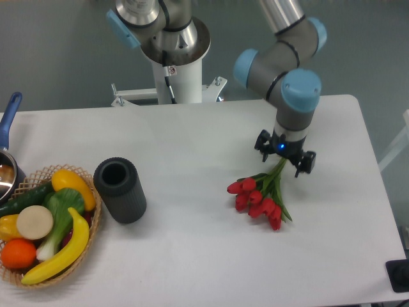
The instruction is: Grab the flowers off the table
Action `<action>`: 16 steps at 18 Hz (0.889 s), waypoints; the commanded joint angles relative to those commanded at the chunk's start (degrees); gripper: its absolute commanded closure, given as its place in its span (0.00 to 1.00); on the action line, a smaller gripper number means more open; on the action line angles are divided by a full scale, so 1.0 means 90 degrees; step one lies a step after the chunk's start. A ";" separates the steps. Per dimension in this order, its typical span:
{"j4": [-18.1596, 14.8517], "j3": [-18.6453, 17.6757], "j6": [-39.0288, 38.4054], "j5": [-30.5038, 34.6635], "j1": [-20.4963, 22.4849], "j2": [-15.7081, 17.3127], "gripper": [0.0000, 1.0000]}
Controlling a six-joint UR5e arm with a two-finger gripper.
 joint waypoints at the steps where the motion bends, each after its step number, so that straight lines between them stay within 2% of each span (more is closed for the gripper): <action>1: 0.0010 0.0010 -0.0010 0.0000 0.0000 -0.0039 0.00; 5: 0.0010 0.0126 -0.0195 0.0000 -0.0097 -0.0234 0.01; 6: 0.0010 0.0146 -0.0273 0.0000 -0.0136 -0.0264 0.07; 11: 0.0010 0.0166 -0.0312 0.0029 -0.0147 -0.0294 0.61; 13: -0.0010 0.0176 -0.0303 0.0000 -0.0137 -0.0245 0.98; 16: -0.0049 0.0118 -0.0439 0.0000 -0.0117 -0.0041 1.00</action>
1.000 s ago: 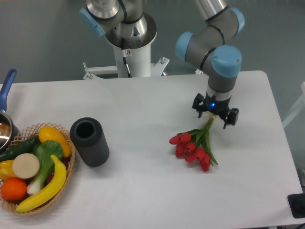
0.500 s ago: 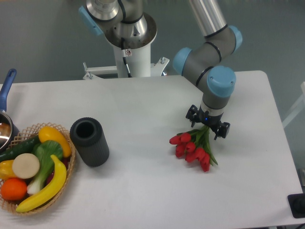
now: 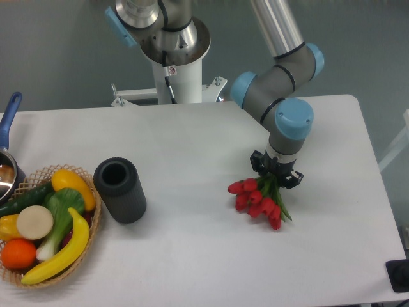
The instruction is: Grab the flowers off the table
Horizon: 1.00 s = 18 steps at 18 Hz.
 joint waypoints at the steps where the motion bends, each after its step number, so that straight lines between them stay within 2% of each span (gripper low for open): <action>1: -0.0039 -0.0029 -0.0039 0.0010 0.0048 0.0127 1.00; 7: -0.0117 0.0087 -0.0021 0.0098 0.0487 0.0723 1.00; 11: -0.0556 0.0555 -0.0050 0.0030 0.0674 0.0734 1.00; 13: -0.0625 0.0760 -0.0021 0.0010 0.0645 0.0743 1.00; 18: -0.1210 0.1269 -0.0020 0.0068 0.0489 0.0704 1.00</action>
